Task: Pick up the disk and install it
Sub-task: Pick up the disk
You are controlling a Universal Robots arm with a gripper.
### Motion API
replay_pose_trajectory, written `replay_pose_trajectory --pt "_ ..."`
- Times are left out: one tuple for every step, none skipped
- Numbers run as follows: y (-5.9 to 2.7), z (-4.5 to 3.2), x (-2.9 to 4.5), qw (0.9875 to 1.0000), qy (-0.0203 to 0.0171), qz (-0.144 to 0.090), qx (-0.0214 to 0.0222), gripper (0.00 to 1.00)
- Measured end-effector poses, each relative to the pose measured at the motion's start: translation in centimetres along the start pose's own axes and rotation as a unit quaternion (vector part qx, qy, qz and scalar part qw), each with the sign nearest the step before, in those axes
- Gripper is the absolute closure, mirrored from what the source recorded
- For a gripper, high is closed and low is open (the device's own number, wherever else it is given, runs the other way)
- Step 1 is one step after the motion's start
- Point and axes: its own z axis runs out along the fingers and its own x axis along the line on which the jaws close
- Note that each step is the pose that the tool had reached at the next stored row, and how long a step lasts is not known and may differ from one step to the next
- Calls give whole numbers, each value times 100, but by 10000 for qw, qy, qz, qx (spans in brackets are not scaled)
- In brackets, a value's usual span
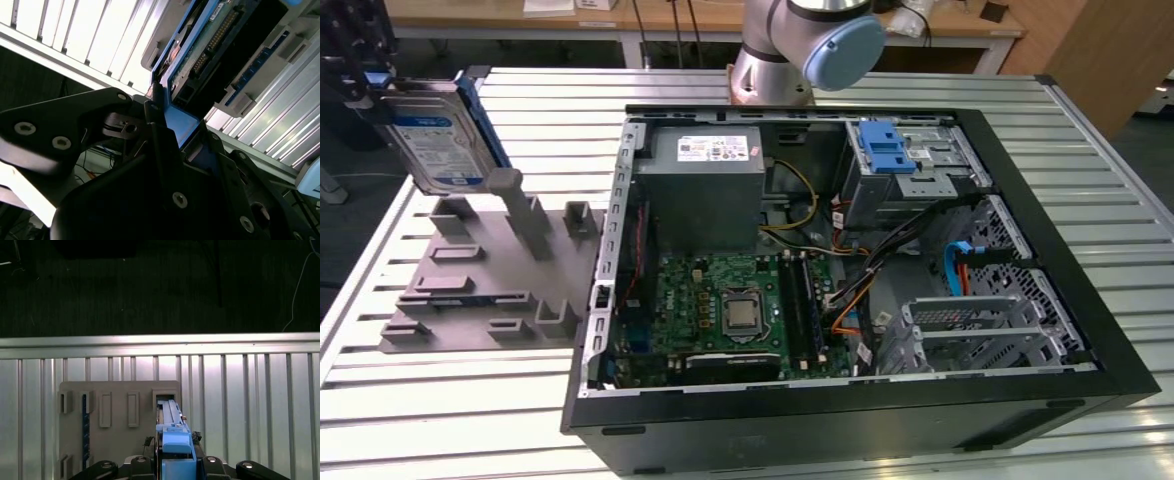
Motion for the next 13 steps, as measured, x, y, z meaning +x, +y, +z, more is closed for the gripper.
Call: replay_pose_trajectory --pt "0 0 0 10000 0 0 0 64" --pt "0 0 0 10000 0 0 0 64" --pt "0 0 0 10000 0 0 0 64" --pt "0 0 0 10000 0 0 0 64" --pt "0 0 0 10000 0 0 0 64" --pt "0 -1 0 10000 0 0 0 64" --pt "0 -2 0 10000 0 0 0 64" --pt "0 -6 0 10000 1 0 -1 64" --pt "0 -10 0 10000 1 0 -1 64" --pt "0 -14 0 10000 1 0 -1 64" --pt "0 -19 0 10000 0 0 0 64" --pt "1 -26 -1 10000 0 0 0 64" --pt "0 -34 -1 10000 0 0 0 64"
